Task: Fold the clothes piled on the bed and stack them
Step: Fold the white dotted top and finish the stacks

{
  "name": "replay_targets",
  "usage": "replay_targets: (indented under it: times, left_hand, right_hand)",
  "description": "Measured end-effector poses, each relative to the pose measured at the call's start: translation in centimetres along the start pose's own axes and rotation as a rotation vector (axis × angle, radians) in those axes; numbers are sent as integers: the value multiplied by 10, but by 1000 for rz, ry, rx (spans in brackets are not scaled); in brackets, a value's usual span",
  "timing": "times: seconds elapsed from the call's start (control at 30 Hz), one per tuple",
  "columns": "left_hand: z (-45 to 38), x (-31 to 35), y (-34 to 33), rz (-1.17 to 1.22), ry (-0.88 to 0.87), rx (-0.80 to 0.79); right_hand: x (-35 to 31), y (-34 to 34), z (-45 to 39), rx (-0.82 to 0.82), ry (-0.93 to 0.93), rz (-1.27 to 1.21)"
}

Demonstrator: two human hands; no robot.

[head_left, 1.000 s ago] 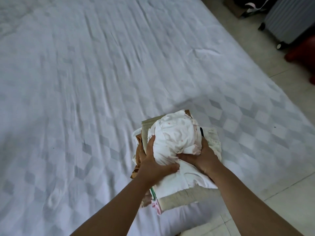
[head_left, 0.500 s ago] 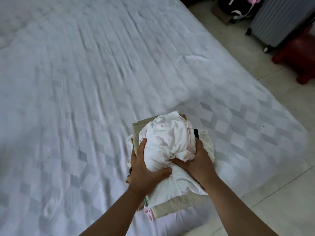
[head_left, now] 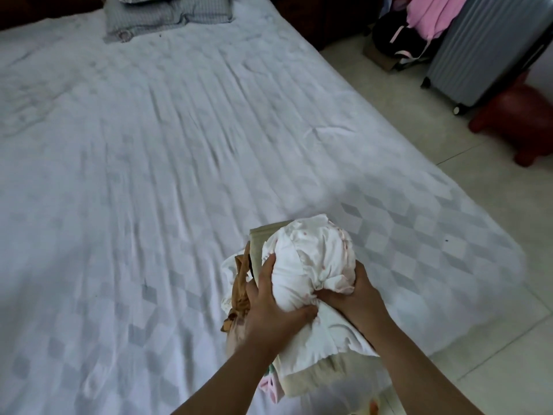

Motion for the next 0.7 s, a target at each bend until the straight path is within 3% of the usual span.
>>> replay_targets:
  times: [0.2, 0.33, 0.53, 0.7]
  left_hand:
    - [-9, 17, -33, 51, 35, 41]
    - [-21, 18, -33, -26, 84, 77]
    - [-30, -5, -11, -125, 190, 126]
    - [-32, -17, -3, -35, 212, 103]
  right_hand:
    - [8, 30, -26, 3, 94, 16]
    - [8, 34, -35, -62, 175, -119]
    - [6, 2, -43, -140, 196, -21]
    - [16, -13, -54, -243, 161, 2]
Point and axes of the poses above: each hand's wrist, its own z-axis away from the middle knuckle, its own y-axis out of the back of the hand, x = y × z, the point moved 2 cm from there along -z, towards the middle knuckle, and after that the axes turned 15 degrees about z, right-handed, at the moved point
